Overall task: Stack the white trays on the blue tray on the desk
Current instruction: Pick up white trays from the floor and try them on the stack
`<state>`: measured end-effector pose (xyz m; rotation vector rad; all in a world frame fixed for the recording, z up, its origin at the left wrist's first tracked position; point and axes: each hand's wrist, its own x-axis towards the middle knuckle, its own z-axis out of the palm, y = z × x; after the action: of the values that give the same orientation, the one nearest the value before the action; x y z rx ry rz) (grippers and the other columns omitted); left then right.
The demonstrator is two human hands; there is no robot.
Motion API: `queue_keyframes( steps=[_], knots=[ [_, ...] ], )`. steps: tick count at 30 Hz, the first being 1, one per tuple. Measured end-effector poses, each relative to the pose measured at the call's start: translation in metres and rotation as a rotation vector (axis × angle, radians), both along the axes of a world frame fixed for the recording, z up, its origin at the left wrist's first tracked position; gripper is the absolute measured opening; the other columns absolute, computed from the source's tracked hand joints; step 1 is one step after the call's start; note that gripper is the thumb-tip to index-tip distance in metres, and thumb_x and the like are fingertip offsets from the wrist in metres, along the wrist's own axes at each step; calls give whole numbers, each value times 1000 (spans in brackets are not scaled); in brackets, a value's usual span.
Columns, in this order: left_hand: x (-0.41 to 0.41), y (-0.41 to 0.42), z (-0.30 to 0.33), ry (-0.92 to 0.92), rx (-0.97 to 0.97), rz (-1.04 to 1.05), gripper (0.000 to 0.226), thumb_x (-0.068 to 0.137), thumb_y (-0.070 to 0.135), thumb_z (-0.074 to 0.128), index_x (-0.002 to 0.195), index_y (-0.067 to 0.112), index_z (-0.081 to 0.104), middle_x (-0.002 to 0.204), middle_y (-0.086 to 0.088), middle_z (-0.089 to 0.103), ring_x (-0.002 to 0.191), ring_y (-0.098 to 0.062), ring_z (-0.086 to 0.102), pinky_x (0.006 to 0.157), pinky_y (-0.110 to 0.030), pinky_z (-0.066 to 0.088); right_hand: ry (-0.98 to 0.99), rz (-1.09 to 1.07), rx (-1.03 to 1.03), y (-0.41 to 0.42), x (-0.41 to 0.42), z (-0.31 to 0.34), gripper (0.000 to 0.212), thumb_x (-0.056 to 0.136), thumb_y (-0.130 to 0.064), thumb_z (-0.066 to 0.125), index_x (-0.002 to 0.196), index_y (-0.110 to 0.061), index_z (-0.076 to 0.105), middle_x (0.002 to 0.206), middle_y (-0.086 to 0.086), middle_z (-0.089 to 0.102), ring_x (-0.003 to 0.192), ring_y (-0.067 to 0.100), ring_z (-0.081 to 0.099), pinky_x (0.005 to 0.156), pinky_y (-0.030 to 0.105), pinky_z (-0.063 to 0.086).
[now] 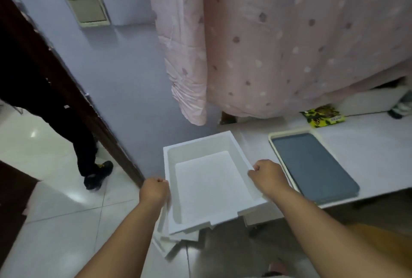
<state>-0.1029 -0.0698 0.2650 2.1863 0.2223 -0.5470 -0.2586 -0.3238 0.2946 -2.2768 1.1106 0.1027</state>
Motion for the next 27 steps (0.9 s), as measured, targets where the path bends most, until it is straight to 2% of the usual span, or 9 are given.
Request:
queue_keyframes(
  steps=[2, 7, 11, 16, 19, 23, 27],
  knots=[
    [-13, -24, -6, 46, 1, -61, 36, 86, 1, 50, 50, 9, 51, 55, -12, 52, 59, -27, 48, 60, -30, 38, 11, -18, -27, -25, -22, -3, 27, 88, -24, 58, 65, -12, 51, 65, 4, 56, 59, 20, 51, 51, 28, 36],
    [-47, -113, -21, 144, -71, -185, 31, 86, 3, 56, 56, 7, 58, 50, -9, 53, 52, -21, 43, 58, -30, 37, -10, -118, -37, -106, -81, -7, 33, 86, -22, 56, 59, -16, 37, 59, -1, 43, 56, 18, 41, 47, 29, 27],
    [-79, -201, -25, 141, -104, -199, 28, 84, 5, 58, 56, 8, 60, 52, -5, 55, 55, -23, 46, 61, -29, 39, -29, -158, -68, -184, -122, -9, 36, 90, -25, 53, 59, -15, 37, 59, 0, 46, 55, 17, 42, 50, 30, 30],
    [-117, -304, -33, 142, -106, -209, 27, 87, 4, 56, 60, 7, 59, 56, -7, 52, 56, -22, 42, 58, -29, 38, -33, -191, -75, -287, -160, -24, 36, 93, -27, 53, 68, 0, 53, 70, 11, 63, 63, 22, 55, 56, 31, 43],
    [-127, -343, -36, 130, -88, -173, 24, 89, 8, 58, 68, 1, 66, 61, -8, 62, 58, -24, 51, 61, -29, 45, -5, -178, -64, -328, -171, -35, 36, 93, -27, 52, 66, -5, 50, 70, 12, 62, 58, 19, 50, 55, 31, 41],
    [-137, -372, -40, 139, -49, -149, 21, 90, 10, 58, 74, 4, 71, 65, -8, 65, 62, -25, 55, 64, -30, 48, 0, -176, -27, -361, -174, -46, 35, 94, -27, 52, 64, -9, 47, 66, 8, 59, 57, 17, 49, 53, 29, 39],
    [-134, -387, -46, 135, -29, -131, 20, 92, 9, 59, 78, 1, 71, 67, -9, 66, 62, -25, 55, 63, -31, 47, -18, -170, 0, -377, -168, -57, 35, 93, -25, 52, 64, -6, 46, 66, 8, 59, 59, 20, 52, 57, 32, 46]
  ],
)
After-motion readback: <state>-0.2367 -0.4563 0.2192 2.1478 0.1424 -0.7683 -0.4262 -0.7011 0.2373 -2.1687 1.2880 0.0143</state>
